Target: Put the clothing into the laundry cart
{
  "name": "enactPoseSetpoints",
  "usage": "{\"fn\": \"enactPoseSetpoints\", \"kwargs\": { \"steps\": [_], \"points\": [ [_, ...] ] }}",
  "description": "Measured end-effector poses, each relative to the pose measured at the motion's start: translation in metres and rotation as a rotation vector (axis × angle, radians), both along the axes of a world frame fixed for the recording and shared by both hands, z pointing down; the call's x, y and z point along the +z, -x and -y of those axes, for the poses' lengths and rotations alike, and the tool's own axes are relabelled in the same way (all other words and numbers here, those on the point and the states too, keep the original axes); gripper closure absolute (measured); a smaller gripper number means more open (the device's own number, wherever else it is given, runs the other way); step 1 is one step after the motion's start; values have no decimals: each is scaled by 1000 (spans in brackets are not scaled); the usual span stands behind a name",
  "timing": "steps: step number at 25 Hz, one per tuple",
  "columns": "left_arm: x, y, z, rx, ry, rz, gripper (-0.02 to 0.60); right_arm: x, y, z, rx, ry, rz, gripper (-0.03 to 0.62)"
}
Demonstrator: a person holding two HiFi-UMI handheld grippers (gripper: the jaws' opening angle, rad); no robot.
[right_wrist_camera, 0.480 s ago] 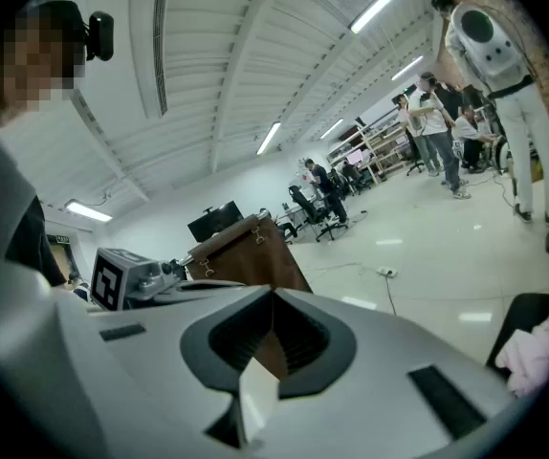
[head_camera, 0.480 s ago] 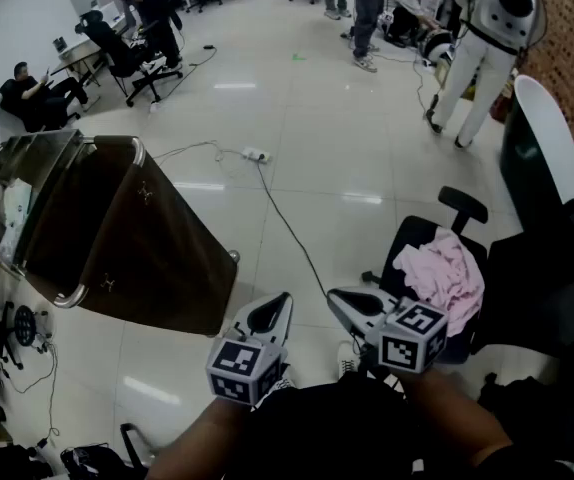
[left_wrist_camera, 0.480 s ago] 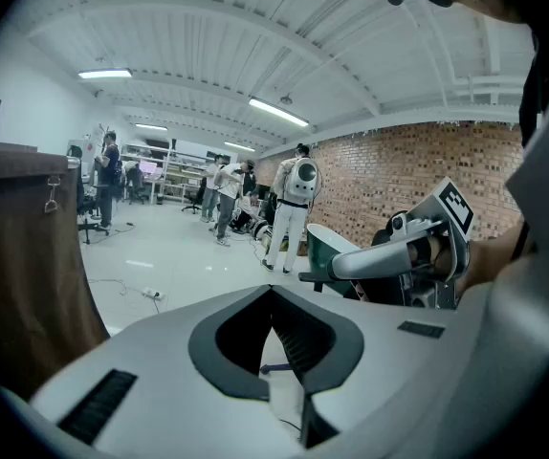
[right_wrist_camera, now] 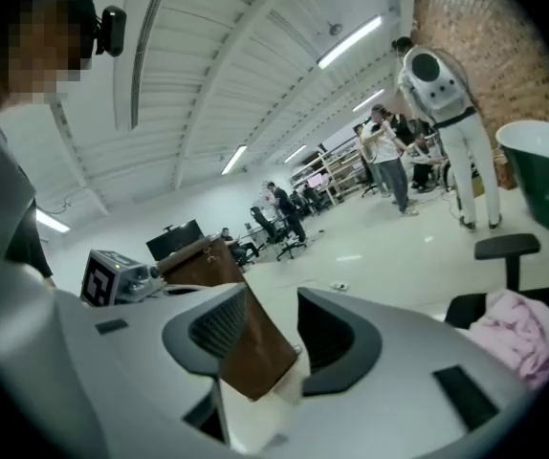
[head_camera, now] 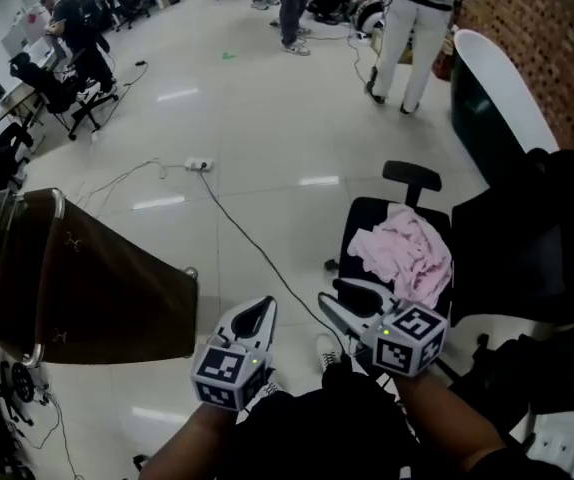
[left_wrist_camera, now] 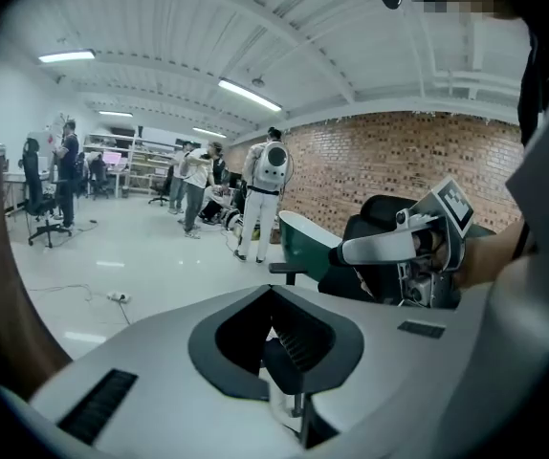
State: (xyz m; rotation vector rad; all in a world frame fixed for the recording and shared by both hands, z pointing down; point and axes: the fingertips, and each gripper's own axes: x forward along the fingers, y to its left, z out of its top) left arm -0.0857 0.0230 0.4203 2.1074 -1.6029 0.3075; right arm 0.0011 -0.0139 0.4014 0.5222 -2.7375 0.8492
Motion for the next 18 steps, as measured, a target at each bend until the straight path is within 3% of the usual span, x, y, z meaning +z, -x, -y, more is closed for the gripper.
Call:
{"fn": "enactPoseSetpoints", "kwargs": {
  "steps": [5, 11, 14, 18],
  "points": [
    [16, -40, 39, 72, 23, 2, 581, 44, -105, 74, 202, -36, -126, 326],
    [45, -82, 92, 115, 55, 26, 581, 134, -260, 169, 484, -3, -327, 326],
    [66, -102, 117, 132, 75, 32, 581, 180, -299, 198, 540, 41, -389, 326],
    [102, -129, 141, 163, 136, 38, 581, 221, -315, 216, 567, 96, -409, 327]
  ]
}}
